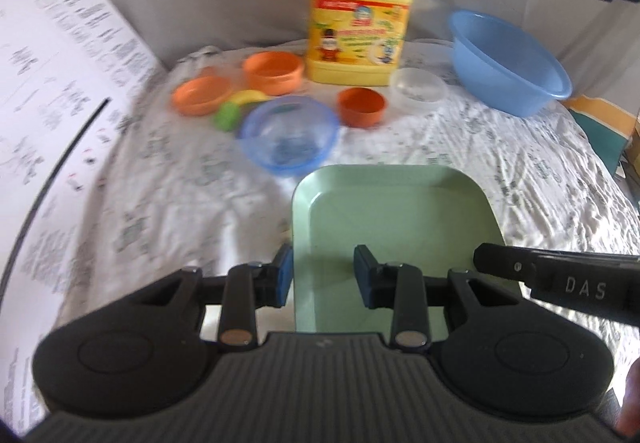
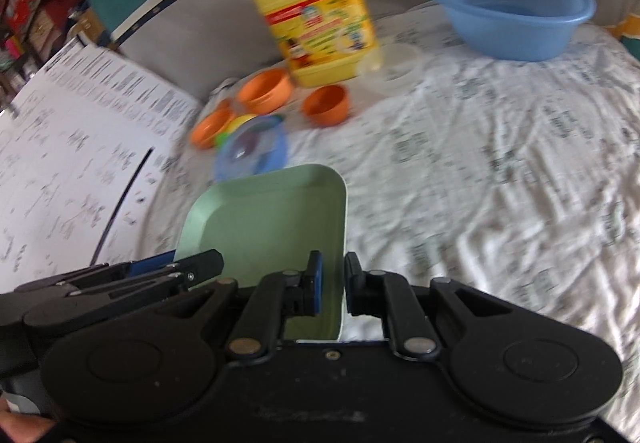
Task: Organize plates and bowls
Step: 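Carry the green plate with the right gripper and lower it onto the white plate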
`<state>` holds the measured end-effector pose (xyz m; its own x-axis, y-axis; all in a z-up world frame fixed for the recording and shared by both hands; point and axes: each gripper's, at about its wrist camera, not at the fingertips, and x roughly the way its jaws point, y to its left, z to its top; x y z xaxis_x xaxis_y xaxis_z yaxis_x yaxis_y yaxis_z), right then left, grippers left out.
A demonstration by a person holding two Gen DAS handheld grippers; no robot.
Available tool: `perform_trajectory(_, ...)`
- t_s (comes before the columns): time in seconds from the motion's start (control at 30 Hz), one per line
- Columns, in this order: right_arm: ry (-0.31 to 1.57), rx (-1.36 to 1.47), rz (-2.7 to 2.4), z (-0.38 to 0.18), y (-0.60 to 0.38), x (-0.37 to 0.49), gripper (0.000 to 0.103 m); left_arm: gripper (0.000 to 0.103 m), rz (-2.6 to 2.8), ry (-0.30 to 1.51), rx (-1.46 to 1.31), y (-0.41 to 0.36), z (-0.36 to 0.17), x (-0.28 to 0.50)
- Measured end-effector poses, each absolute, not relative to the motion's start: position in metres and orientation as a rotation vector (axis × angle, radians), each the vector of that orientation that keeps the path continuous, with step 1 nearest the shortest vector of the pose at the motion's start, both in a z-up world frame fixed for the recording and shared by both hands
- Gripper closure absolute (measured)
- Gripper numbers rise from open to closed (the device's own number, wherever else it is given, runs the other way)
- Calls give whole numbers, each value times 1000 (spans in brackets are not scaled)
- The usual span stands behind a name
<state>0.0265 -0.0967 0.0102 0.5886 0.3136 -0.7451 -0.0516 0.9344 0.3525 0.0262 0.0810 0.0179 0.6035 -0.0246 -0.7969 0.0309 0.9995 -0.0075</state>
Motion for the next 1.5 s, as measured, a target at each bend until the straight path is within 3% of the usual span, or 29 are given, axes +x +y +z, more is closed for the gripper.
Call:
perform_trajectory(0.6, 1033, 128, 365, -14, 13, -18, 90, 71, 57, 984, -79, 179, -9, -44)
perform_trajectory(1.5, 1125, 71, 370, -52, 16, -15, 90, 71, 29, 1070, -93, 186, -51, -40)
